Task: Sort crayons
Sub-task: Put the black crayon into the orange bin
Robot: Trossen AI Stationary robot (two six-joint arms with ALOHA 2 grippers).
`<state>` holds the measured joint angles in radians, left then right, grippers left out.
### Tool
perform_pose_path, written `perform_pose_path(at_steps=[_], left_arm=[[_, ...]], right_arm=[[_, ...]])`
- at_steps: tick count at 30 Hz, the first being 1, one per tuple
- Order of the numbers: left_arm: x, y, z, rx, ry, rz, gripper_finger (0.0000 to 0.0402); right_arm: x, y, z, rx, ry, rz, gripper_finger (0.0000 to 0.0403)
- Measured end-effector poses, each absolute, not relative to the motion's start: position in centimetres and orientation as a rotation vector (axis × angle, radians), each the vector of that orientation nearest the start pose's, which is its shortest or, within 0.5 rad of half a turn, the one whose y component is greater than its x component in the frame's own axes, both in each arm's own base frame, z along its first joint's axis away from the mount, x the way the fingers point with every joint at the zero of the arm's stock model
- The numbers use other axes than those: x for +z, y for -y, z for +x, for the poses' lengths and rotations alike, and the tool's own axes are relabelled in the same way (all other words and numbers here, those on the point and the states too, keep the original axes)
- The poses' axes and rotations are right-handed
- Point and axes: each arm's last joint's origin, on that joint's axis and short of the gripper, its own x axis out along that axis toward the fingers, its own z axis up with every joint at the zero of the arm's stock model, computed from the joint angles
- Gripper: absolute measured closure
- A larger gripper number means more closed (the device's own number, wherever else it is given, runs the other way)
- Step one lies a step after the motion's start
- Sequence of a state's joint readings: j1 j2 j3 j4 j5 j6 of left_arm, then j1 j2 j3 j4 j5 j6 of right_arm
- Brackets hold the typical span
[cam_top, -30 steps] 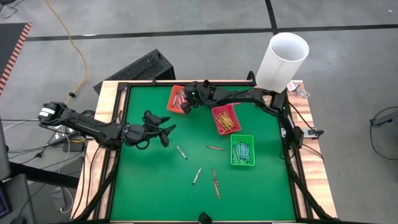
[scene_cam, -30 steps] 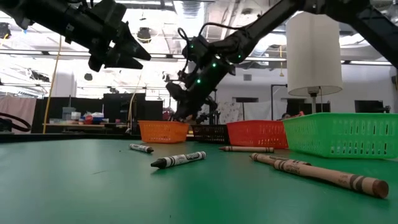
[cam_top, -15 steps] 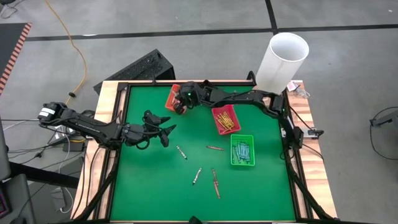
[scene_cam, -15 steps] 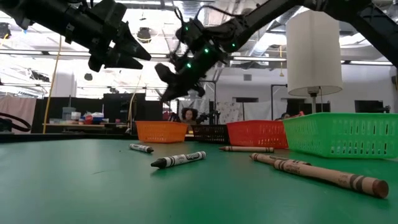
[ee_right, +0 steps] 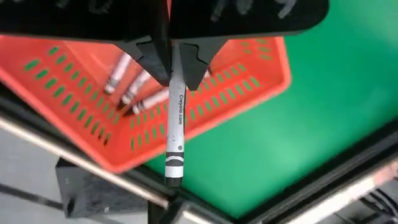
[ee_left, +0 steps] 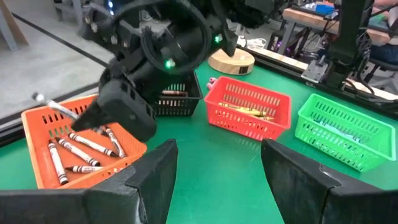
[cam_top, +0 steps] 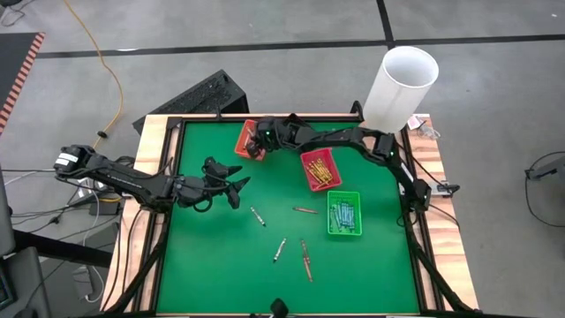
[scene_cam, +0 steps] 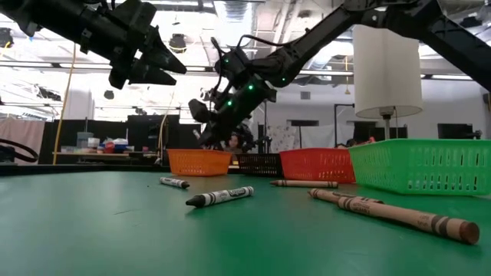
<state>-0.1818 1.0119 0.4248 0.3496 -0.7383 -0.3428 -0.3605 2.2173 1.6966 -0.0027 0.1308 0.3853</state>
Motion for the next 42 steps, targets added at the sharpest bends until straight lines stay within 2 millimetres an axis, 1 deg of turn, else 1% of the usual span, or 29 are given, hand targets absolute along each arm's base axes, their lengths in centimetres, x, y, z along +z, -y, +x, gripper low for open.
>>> perform_pose_path(at_steps=[4,12,19,21,22,23,24,26,27,31,35,38,40,42], left_arm=[[22.1,1.8,20.4,0.583,-0.118,-0.225,0.0180],[22.0,1.8,20.4,0.565,-0.122,-0.230,0.0180],[22.0,1.9,20.4,0.552,-0.129,-0.228,0.0180],[21.9,1.9,20.5,0.514,-0.151,-0.224,0.0180],[21.7,2.0,20.5,0.487,-0.169,-0.223,0.0180],[21.6,2.1,20.5,0.454,-0.191,-0.219,0.0180],[21.4,2.2,20.5,0.422,-0.215,-0.209,0.0180],[21.1,2.4,20.5,0.354,-0.263,-0.185,0.0180],[21.0,2.5,20.5,0.318,-0.285,-0.165,0.0180],[20.3,2.9,20.7,0.158,-0.361,-0.052,0.0180],[19.3,3.2,21.3,0.090,-0.422,0.036,0.0180],[18.1,3.3,21.9,0.053,-0.486,0.086,0.0180],[18.0,3.5,22.8,0.029,-0.508,0.107,0.0180],[17.9,3.8,23.8,-0.005,-0.527,0.136,0.0180]], right_arm=[[19.7,18.1,47.1,-0.602,-0.422,0.428,0.0392],[19.4,18.3,46.8,-0.616,-0.462,0.433,0.0351],[19.4,18.2,46.8,-0.608,-0.466,0.425,0.0341],[19.9,18.1,46.5,-0.574,-0.498,0.385,0.0341],[20.6,17.9,46.2,-0.563,-0.520,0.356,0.0341],[21.5,17.7,45.8,-0.553,-0.536,0.322,0.0341],[23.1,17.5,45.1,-0.540,-0.546,0.287,0.0341],[26.8,16.6,43.4,-0.512,-0.559,0.207,0.0341],[29.0,16.0,42.3,-0.500,-0.559,0.170,0.0341],[36.4,13.3,36.9,-0.461,-0.554,0.077,0.0341],[42.8,10.2,31.0,-0.434,-0.430,0.056,0.0341],[46.2,8.1,27.0,-0.410,-0.330,0.050,0.0341],[47.5,6.9,25.2,-0.390,-0.286,0.056,0.0341],[48.3,6.0,23.7,-0.371,-0.256,0.065,0.0341]])
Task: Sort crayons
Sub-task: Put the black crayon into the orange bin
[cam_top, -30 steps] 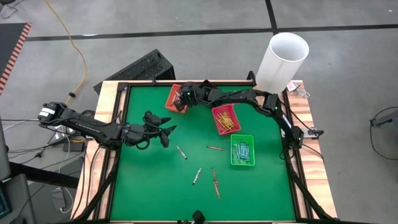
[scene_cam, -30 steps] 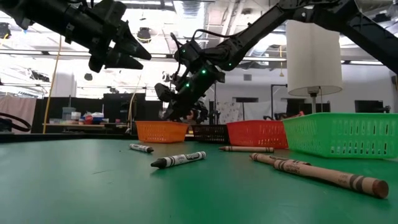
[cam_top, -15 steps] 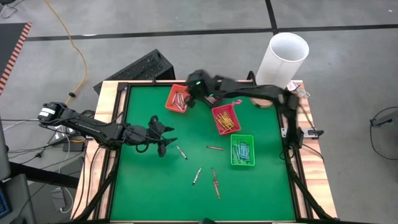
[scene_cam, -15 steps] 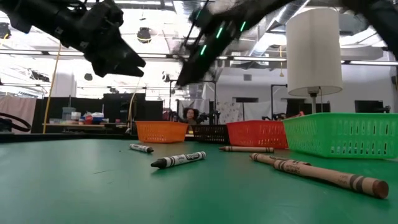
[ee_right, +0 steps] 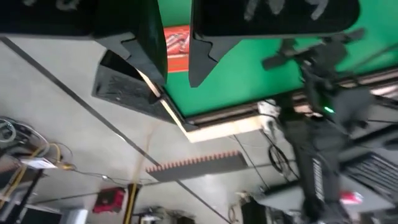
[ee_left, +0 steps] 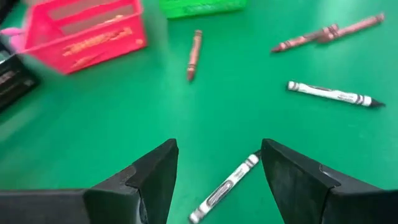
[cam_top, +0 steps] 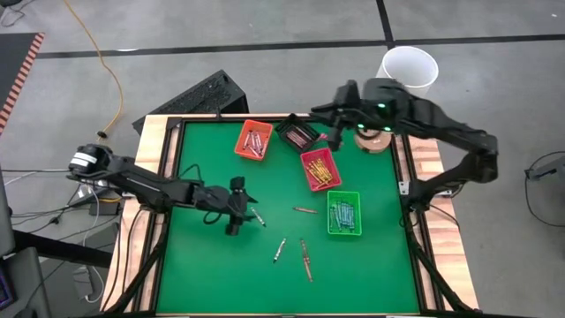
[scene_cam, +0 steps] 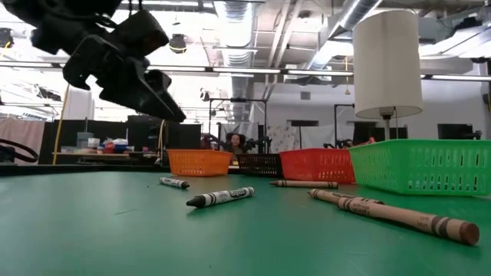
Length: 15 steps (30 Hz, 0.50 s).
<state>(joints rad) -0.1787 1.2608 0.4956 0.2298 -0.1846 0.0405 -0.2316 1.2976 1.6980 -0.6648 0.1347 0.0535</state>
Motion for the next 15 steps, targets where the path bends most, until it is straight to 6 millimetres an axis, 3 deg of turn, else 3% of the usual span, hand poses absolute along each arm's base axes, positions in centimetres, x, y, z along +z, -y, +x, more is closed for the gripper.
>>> perform_pose_path(at_steps=[6,15], left_arm=[[17.5,4.3,26.3,-0.077,-0.648,0.259,0.0180],[15.5,2.7,27.7,-0.138,-0.825,0.286,0.0180]], right_arm=[[48.8,4.3,21.2,-0.348,-0.289,0.062,0.0341],[46.3,4.4,23.4,-0.374,-0.475,0.034,0.0342]])
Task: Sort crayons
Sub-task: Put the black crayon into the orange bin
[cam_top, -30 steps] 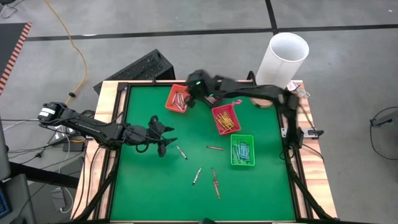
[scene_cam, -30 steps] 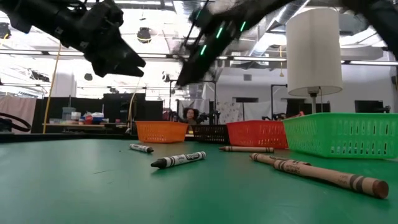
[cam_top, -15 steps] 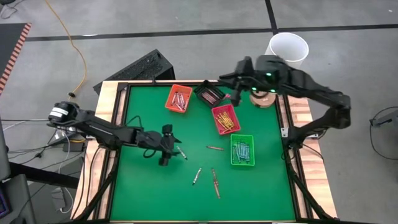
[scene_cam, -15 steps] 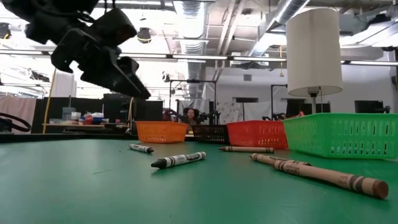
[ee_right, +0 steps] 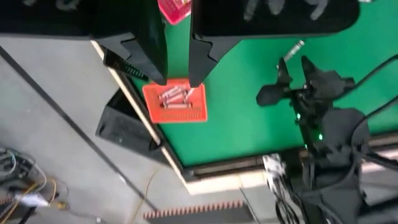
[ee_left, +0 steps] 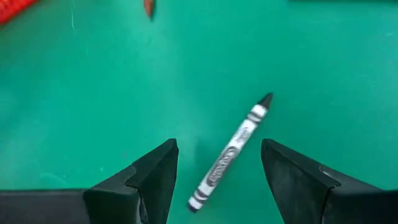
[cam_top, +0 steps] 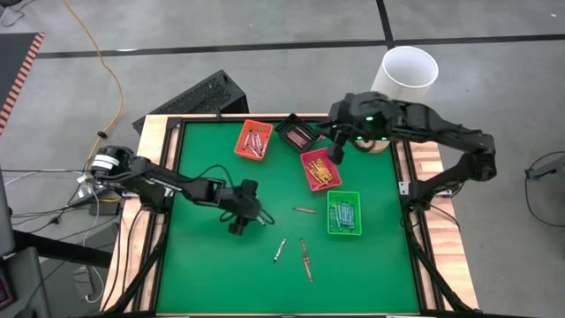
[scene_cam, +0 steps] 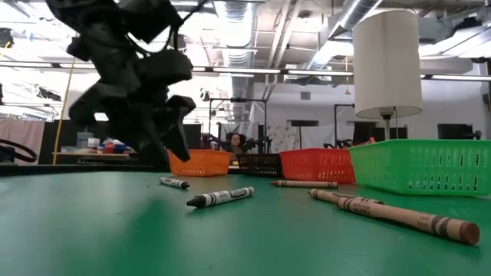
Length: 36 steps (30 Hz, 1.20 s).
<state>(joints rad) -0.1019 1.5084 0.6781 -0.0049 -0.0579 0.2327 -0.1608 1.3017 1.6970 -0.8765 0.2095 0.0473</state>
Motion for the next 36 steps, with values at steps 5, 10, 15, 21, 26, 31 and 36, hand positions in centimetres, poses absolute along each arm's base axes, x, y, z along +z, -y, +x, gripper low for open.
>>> perform_pose_path(at_steps=[5,10,15,21,26,31,36], left_arm=[[14.7,1.3,27.7,-0.185,-0.871,0.262,0.0180],[13.8,0.4,27.4,-0.212,-0.943,0.284,0.0180],[13.6,0.0,27.2,-0.217,-0.970,0.282,0.0193],[13.6,0.0,27.1,-0.230,-0.980,0.286,0.0281],[13.6,-0.1,27.1,-0.212,-0.981,0.298,0.0368],[13.6,-0.1,27.1,-0.176,-0.986,0.268,0.0392],[13.7,-0.1,27.3,-0.111,-0.972,0.194,0.0392]], right_arm=[[44.5,4.8,25.8,-0.369,-0.573,0.013,0.0342],[42.7,5.2,28.1,-0.362,-0.645,-0.001,0.0342],[41.5,5.2,29.5,-0.347,-0.694,-0.023,0.0342],[41.4,4.6,29.9,-0.325,-0.687,-0.034,0.0342],[41.8,3.9,29.7,-0.307,-0.668,-0.035,0.0342],[41.9,3.3,29.6,-0.289,-0.664,-0.040,0.0342],[42.3,2.6,29.7,-0.320,-0.619,-0.046,0.0342]])
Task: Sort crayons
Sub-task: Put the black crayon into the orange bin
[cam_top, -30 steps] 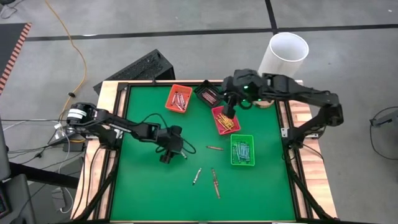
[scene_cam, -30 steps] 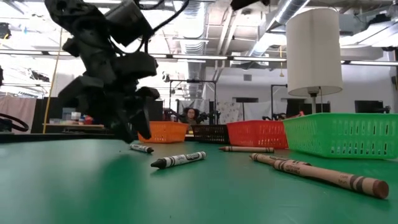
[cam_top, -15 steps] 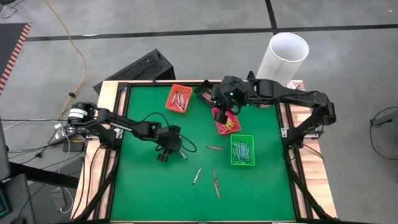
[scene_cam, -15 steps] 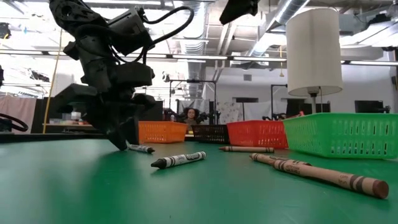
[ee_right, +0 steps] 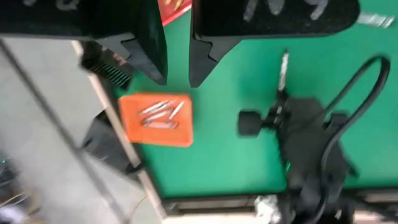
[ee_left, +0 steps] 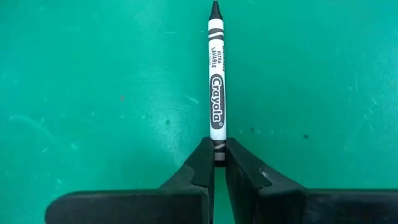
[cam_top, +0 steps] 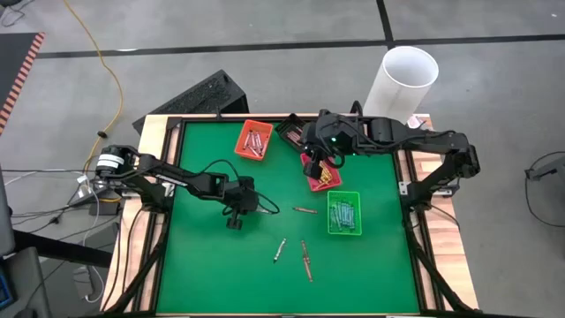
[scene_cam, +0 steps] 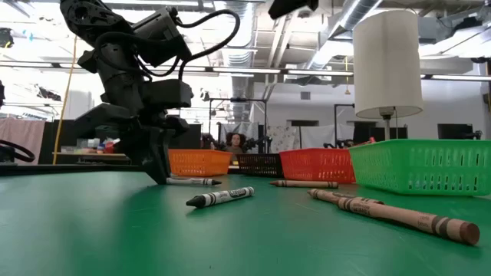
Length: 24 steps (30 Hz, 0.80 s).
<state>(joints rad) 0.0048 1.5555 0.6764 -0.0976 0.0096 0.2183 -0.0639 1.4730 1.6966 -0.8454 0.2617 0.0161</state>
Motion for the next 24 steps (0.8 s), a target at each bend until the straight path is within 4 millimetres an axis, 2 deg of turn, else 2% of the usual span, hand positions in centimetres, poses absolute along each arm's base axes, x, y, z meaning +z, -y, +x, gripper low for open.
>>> perform_pose_path(at_steps=[4,7,15,19,24], left_arm=[[14.0,-0.1,27.7,-0.035,-0.915,0.136,0.0397],[14.5,0.2,28.2,0.003,-0.845,0.116,0.0398],[18.7,2.1,29.0,0.060,-0.517,0.139,0.0399],[21.3,3.1,28.8,0.074,-0.339,0.125,0.0399],[23.9,4.5,28.5,0.111,-0.135,0.070,0.0399]], right_arm=[[43.7,1.2,28.7,-0.381,-0.540,-0.100,0.0342],[44.9,0.1,27.1,-0.382,-0.492,-0.107,0.0342],[47.4,-3.8,20.8,-0.401,-0.383,-0.043,0.0342],[46.4,-6.0,19.0,-0.424,-0.339,-0.060,0.0342],[43.2,-8.0,18.5,-0.503,-0.305,-0.102,0.0342]])
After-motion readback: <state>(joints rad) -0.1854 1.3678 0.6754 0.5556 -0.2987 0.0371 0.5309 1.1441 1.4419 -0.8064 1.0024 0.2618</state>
